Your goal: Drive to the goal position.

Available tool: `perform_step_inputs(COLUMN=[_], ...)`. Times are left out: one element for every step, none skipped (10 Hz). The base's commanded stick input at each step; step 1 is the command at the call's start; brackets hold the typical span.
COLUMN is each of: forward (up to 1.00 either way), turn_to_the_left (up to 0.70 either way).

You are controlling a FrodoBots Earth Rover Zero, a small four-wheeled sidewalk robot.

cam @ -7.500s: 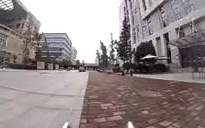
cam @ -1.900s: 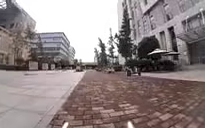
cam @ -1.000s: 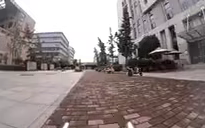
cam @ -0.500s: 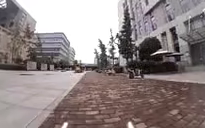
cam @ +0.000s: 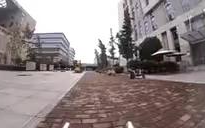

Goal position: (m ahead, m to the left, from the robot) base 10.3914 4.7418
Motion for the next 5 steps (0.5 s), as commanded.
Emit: perform_step_inputs(forward=[0.45,0.45,0.45,0.45,0.45], turn_to_the_left=[0.00,0.00,0.00,0.00,0.00])
